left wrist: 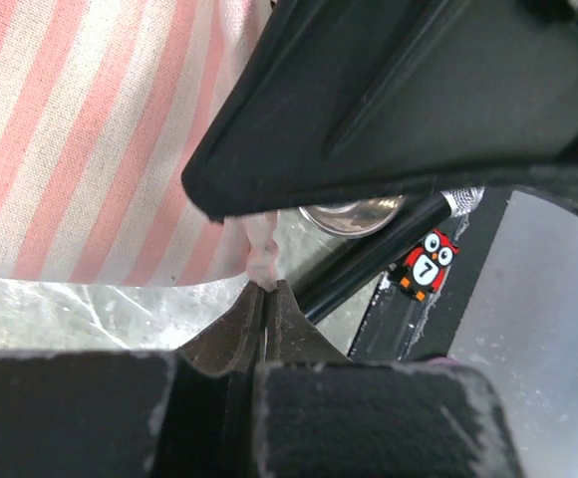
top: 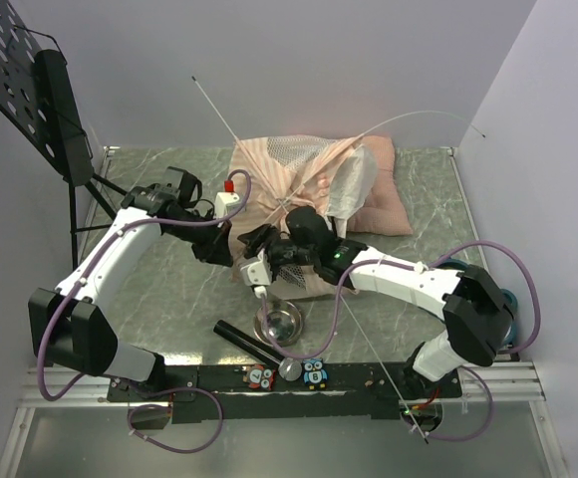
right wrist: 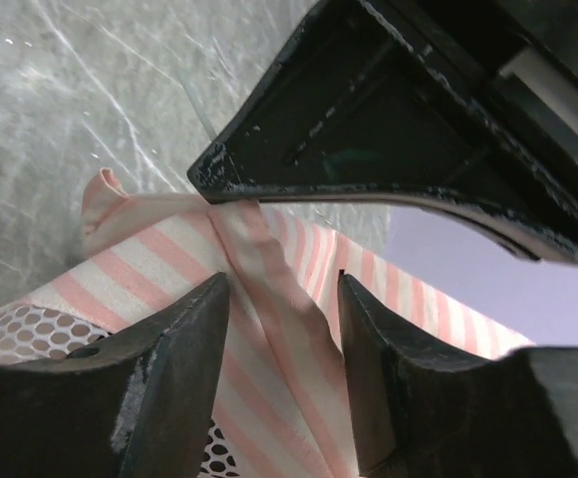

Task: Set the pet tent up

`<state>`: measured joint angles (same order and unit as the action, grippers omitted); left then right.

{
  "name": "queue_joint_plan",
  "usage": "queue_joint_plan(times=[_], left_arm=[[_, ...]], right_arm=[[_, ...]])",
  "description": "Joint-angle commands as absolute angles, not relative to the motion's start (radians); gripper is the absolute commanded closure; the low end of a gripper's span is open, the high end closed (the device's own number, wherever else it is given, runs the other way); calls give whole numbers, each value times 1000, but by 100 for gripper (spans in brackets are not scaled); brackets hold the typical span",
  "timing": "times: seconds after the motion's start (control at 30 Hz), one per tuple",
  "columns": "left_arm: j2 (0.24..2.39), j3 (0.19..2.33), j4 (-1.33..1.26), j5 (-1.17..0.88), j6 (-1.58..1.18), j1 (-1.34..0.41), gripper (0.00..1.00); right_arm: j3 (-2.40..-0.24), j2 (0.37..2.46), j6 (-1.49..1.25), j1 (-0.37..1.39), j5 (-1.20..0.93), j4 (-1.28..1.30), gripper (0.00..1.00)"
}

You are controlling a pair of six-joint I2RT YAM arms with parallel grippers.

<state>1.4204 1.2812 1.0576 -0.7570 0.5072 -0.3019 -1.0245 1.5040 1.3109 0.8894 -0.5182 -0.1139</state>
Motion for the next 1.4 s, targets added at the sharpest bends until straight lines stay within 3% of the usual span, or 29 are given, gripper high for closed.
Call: queue_joint_plan(times=[0.0, 0.1, 0.23, 0.37, 0.6, 0.73, 0.8, 0.87, 0.93, 1.0, 1.37], left_arm=[[1407, 1327, 1038, -808, 511, -314, 99], [1390, 1339, 1077, -804, 517, -314, 99], [1352, 1362, 1138, -796, 506, -314, 99], [1295, 1397, 1190, -729, 476, -313, 99], [1186, 1446, 1239, -505, 448, -314, 99], [1148, 1470, 1276, -437, 456, -314, 99], [1120, 1470, 1272, -414, 450, -314, 99], [1098, 1471, 1258, -396, 437, -313, 99], [1095, 1482, 1250, -399, 425, -314, 99], [1100, 1496, 1243, -411, 414, -313, 99], [1112, 1537, 1233, -482, 383, -314, 99]], right_arm=[[-1097, 1499, 1307, 900, -574, -74, 39], [-1123, 1480, 1238, 903, -606, -58, 35], [-1179, 1494, 1187, 919, -640, -6, 38], [-1213, 1532, 1219, 925, -632, 55, 51], [-1236, 1551, 1278, 904, -560, 118, 85], [-1253, 1560, 1296, 870, -528, 155, 93], [-1243, 1543, 1305, 854, -522, 144, 91], [-1242, 1519, 1283, 854, -529, 137, 55], [-1267, 1497, 1234, 862, -560, 150, 39], [-1296, 1480, 1195, 880, -586, 161, 33], [-1353, 1494, 1043, 1009, -629, 91, 32]])
